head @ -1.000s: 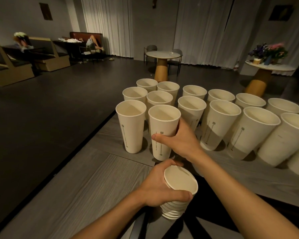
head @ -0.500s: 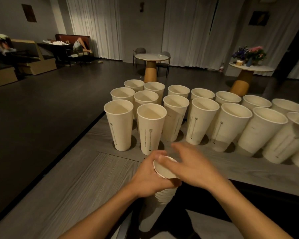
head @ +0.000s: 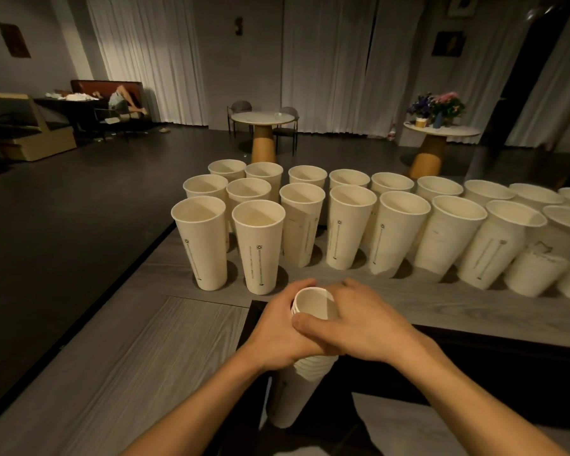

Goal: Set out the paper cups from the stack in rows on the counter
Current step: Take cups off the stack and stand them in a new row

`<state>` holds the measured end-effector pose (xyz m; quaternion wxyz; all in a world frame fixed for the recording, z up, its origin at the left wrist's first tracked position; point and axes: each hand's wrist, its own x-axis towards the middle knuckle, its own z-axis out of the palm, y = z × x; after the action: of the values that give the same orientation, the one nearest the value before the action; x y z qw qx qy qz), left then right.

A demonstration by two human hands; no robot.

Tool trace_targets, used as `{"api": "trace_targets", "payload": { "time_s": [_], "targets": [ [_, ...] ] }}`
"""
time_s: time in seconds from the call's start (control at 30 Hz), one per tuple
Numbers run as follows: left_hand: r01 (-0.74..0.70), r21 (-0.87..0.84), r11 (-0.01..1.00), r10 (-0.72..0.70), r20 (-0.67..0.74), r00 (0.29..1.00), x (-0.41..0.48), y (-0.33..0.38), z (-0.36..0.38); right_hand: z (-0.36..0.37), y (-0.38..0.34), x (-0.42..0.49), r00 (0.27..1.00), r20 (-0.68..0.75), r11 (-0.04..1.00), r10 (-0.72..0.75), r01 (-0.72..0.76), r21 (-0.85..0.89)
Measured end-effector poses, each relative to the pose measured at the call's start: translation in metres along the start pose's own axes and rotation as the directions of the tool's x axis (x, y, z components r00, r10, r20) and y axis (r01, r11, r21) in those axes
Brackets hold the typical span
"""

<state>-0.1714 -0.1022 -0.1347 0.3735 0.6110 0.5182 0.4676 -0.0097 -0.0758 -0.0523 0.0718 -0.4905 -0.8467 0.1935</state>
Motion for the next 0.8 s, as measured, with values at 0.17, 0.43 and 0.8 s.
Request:
{"api": "trace_targets", "payload": {
  "time_s": [0.17, 0.43, 0.8],
  "targets": [
    [-0.028, -0.041, 0.999, 0.026, -0.054, 0.998, 0.003, 0.003, 0.008, -0.002, 0.001, -0.002, 0.997, -0.077, 0.999, 0.010, -0.013, -0.036],
    [-0.068, -0.064, 0.996, 0.066, -0.032, 0.997, 0.016, 0.009, 0.004, -0.011, 0.006, -0.001, 0.992, -0.106, 0.995, -0.076, 0.068, -0.076],
    [0.012, -0.165, 0.986, 0.010, 0.126, 0.992, 0.020, -0.001, -0.006, -0.065, 0.031, 0.012, 0.922, -0.386, 0.878, -0.031, 0.210, 0.430]
  ]
}}
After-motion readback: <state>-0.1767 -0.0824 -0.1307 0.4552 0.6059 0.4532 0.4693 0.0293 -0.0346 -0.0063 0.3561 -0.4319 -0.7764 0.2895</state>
